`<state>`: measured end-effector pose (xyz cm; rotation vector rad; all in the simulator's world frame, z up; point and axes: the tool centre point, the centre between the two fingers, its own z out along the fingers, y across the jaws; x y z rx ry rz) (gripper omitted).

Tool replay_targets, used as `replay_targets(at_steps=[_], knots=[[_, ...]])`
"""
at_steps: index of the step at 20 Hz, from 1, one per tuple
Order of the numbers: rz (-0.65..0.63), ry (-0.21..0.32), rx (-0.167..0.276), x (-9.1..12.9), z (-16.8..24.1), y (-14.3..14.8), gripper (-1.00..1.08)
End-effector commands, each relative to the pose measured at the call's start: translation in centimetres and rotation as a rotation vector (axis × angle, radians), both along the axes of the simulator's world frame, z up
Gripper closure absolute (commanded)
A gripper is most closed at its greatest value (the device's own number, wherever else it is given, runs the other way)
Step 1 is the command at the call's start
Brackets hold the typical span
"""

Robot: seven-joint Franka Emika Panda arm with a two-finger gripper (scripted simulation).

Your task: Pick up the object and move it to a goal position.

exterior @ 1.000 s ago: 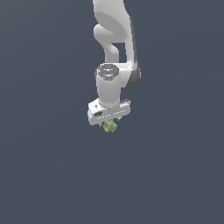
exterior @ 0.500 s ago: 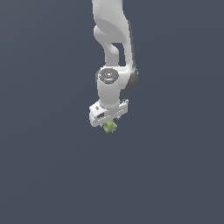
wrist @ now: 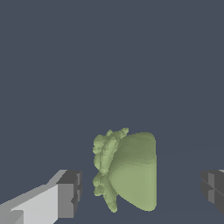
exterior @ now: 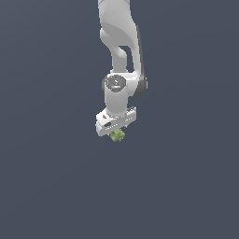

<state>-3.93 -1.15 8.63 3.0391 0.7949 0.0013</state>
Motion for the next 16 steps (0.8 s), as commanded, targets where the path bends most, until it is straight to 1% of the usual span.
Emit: replay_targets(at_steps=[1,7,12,13,16], knots=[[0.001,0.001,0.000,-0.1,-0.9,0.0,-0.92],[0.004,0.001,0.000,-0.2,-3.7,0.0,-0.92],[0.004,0.001,0.000,-0.1,-4.3,0.0,-0.92],[0.004,0.001,0.000,-0.1,-4.3,0.0,1.08],[0.004,0.001,0.000,-0.1,-4.3,0.0,1.08]])
